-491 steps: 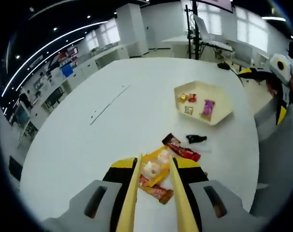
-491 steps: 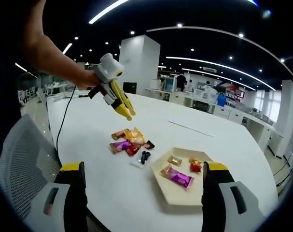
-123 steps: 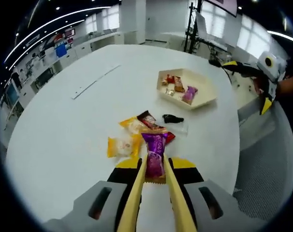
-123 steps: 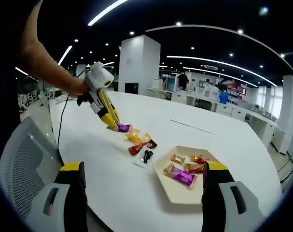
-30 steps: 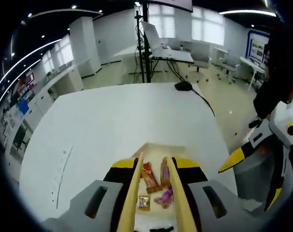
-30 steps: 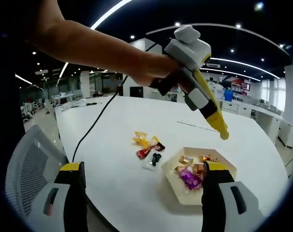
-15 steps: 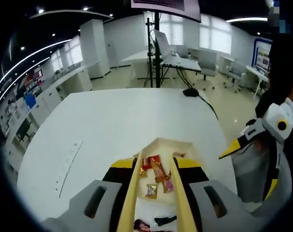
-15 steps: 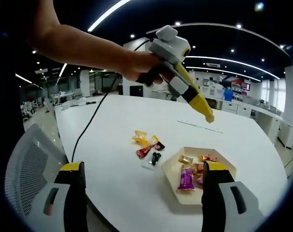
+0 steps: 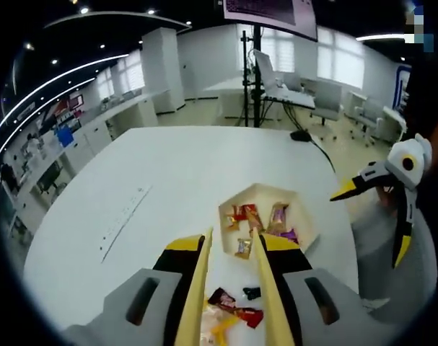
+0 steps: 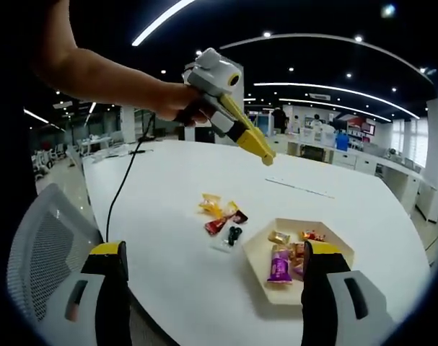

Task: Place the target food into the container with the food tongs after gripping and lifting it, then release it inside without dropping or visibly crushing the food.

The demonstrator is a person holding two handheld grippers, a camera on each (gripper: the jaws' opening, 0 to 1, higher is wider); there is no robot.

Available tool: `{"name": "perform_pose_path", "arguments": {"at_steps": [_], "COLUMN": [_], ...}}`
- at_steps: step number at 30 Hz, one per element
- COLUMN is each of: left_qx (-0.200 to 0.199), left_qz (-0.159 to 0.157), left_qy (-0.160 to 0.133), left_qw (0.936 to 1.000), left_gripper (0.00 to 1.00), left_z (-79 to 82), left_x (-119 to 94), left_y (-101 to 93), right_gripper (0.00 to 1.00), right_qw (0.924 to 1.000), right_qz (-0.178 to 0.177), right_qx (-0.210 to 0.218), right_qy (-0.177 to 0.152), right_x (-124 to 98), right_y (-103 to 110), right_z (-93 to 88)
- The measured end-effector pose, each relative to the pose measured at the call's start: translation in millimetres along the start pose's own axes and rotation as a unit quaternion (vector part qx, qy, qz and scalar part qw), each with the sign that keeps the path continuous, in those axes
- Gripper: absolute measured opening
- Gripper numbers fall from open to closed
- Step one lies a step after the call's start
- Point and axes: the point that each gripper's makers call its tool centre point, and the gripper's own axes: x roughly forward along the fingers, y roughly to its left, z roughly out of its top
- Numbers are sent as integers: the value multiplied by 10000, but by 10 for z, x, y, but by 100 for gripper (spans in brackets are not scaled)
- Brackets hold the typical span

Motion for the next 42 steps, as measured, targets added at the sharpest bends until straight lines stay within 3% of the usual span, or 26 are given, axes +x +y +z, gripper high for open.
{"name": "perform_pose_path", "arguments": {"at_steps": [12,26,34,42], "left_qx": [-277,-628,-580,-423], "left_qz": [292,672,746,609], "left_qy": [12,47,124,345], "left_qw": [9992,9958,9954,9966], "left_gripper": [26,26,26,26], "left_z": [-469,-1147,-1326,-1435], "left_x": [-386,-955,-1002,-853], "left_y": [156,266,320,457], "right_gripper": [99,100,99,99], "right_qw": [9998,9994,9992,9991], "right_qz": [-99,-96,-77,-99], "right_qx": [-101,-97,-64,-5], "right_qy": [136,327,393,403], "right_x": [9,14,19,11], "right_y": [-33,-34,-35,-42], "right_z": [-46,-107,-146,-150]}}
